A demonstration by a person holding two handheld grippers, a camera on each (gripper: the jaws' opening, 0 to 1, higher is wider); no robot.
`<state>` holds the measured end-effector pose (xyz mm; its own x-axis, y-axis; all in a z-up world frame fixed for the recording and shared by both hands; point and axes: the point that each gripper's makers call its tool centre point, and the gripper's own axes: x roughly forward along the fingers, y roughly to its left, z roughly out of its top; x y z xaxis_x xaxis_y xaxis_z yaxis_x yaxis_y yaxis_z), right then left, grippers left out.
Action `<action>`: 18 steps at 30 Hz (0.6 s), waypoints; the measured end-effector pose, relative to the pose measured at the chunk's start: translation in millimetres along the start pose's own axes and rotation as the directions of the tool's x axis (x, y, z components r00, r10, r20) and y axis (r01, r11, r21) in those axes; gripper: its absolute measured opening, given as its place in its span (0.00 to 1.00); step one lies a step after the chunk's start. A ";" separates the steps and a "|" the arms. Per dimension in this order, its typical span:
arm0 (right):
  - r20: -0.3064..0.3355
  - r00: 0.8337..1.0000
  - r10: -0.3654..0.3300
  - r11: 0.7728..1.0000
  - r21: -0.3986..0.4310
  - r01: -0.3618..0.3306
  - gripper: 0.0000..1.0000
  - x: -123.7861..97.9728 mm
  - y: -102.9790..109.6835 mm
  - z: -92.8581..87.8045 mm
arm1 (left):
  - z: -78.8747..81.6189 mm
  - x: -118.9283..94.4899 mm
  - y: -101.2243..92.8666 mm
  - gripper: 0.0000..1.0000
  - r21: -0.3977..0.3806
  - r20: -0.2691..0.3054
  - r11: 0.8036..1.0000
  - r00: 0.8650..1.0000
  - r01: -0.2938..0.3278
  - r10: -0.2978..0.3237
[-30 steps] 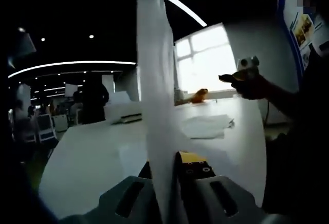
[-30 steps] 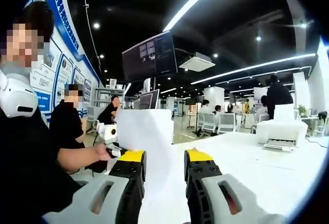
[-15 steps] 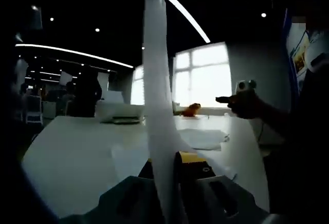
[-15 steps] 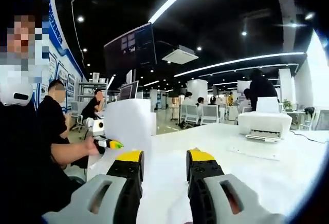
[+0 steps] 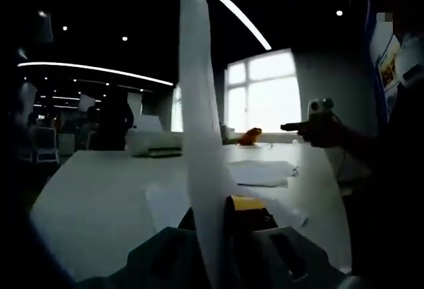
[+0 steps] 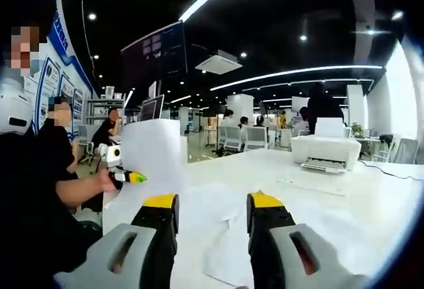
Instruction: Organize the stack of printing papers by aligning and flattening the scattered papers on the table
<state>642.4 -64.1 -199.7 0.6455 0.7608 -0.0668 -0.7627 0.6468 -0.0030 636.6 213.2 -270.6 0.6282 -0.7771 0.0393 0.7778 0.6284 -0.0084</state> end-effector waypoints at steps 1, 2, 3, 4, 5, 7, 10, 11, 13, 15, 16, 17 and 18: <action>0.001 1.000 -0.006 1.000 0.001 0.006 0.41 0.6 -1.0 -0.2 | 0.8 -0.9 -1.6 0.06 0.003 0.003 1.000 1.000 0.000 0.000; 0.000 1.000 -0.012 1.000 0.002 0.012 0.43 1.4 -1.5 -0.4 | 0.9 -1.7 -2.0 0.06 0.006 0.004 1.000 1.000 -0.004 0.004; -0.001 1.000 -0.018 1.000 0.002 0.018 0.45 2.2 -2.3 -0.3 | 0.7 -2.7 -1.8 0.06 0.011 0.004 1.000 1.000 -0.010 0.010; 0.000 1.000 -0.026 1.000 -0.001 0.026 0.48 3.0 -3.7 0.2 | 1.0 -3.3 -1.5 0.06 0.014 0.005 1.000 1.000 -0.011 0.011; 0.000 0.999 -0.034 0.999 -0.003 0.034 0.50 3.8 -5.2 0.7 | 1.3 -3.4 -1.2 0.06 0.014 0.007 1.000 1.000 -0.010 0.010; -0.004 0.999 -0.042 0.999 -0.005 0.042 0.55 5.7 -7.1 1.9 | 0.4 -3.3 0.2 0.06 0.012 0.003 1.000 1.000 -0.010 0.010; -0.024 0.998 -0.054 0.999 -0.009 0.054 0.61 9.4 -11.4 4.1 | -3.1 -2.3 1.3 0.06 0.019 -0.014 1.000 1.000 -0.012 0.012; -0.027 0.998 -0.061 0.998 -0.014 0.060 0.62 9.9 -13.2 6.0 | -3.7 -1.9 1.2 0.06 0.023 -0.018 1.000 1.000 -0.010 0.010; -0.020 0.997 -0.069 0.998 -0.014 0.069 0.67 10.6 -15.7 9.8 | -5.2 -1.2 1.5 0.06 0.029 -0.026 1.000 1.000 -0.009 0.010; -0.012 0.998 -0.067 0.998 -0.014 0.067 0.72 13.4 -16.3 13.6 | -6.2 -1.2 1.3 0.06 0.033 -0.031 0.999 0.999 -0.008 0.009; -0.016 0.998 -0.067 0.998 -0.016 0.067 0.73 15.4 -16.8 14.2 | -5.8 -1.7 0.8 0.06 0.033 -0.029 0.999 1.000 -0.006 0.007; -0.029 0.997 -0.068 0.998 -0.021 0.067 0.74 17.4 -17.7 13.4 | -5.2 -2.3 1.3 0.06 0.033 -0.025 0.999 1.000 -0.006 0.007; -0.044 0.997 -0.068 0.998 -0.022 0.067 0.76 19.5 -18.3 12.3 | -4.1 -3.3 1.8 0.06 0.030 -0.018 1.000 1.000 -0.007 0.008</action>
<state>669.4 -60.5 -188.6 0.6936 0.7119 -0.1102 -0.7182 0.6952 -0.0290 636.0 216.7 -274.9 0.6346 -0.7726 0.0207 0.7723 0.6349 0.0216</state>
